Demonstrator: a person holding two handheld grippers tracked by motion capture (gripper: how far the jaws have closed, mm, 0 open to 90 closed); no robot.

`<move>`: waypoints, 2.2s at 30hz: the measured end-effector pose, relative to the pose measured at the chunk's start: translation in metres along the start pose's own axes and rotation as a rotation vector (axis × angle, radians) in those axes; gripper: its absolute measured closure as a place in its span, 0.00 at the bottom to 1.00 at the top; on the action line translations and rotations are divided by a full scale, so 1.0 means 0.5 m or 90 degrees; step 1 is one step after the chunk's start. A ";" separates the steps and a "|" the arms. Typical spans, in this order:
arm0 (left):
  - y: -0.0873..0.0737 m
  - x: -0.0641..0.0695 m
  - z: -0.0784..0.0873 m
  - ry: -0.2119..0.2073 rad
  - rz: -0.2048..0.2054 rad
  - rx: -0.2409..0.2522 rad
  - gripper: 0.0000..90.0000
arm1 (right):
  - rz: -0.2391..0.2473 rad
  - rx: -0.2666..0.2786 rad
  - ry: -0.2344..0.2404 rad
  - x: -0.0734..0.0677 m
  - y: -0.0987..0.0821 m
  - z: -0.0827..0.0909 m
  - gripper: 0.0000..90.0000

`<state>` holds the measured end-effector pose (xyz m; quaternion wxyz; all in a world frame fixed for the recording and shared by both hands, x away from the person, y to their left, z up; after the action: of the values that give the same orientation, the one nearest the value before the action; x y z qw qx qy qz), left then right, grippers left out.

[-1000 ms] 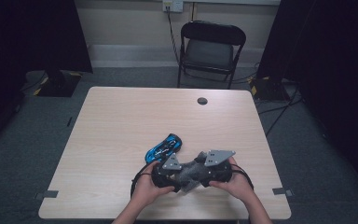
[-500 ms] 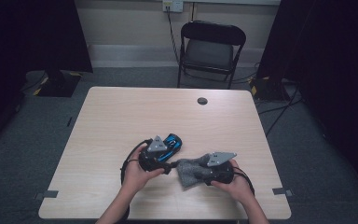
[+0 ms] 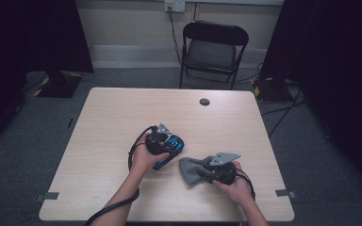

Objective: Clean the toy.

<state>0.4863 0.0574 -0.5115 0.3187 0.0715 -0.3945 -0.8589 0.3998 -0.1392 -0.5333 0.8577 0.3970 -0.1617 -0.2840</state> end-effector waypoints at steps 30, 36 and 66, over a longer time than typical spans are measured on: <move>-0.009 -0.005 -0.063 0.024 -0.010 -0.026 0.27 | -0.026 0.015 0.002 0.001 -0.005 0.000 0.77; -0.009 -0.004 -0.062 0.029 -0.010 -0.023 0.28 | -0.025 0.015 0.000 0.000 -0.005 0.000 0.77; -0.005 0.014 0.029 -0.011 -0.017 0.029 0.28 | -0.031 0.016 -0.005 0.001 -0.004 -0.001 0.80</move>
<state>0.4743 0.0636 -0.5027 0.3024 0.0764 -0.4159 -0.8543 0.3997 -0.1404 -0.5350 0.8448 0.4103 -0.1587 -0.3046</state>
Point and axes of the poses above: each handheld gripper's, and its own axes: z roughly backward along the jaws, y roughly out of its top, x roughly to its right, the point moved 6 cm from there along -z, roughly forward along the jaws, and after that the axes turned 6 degrees about -y, right-handed, at the moved point
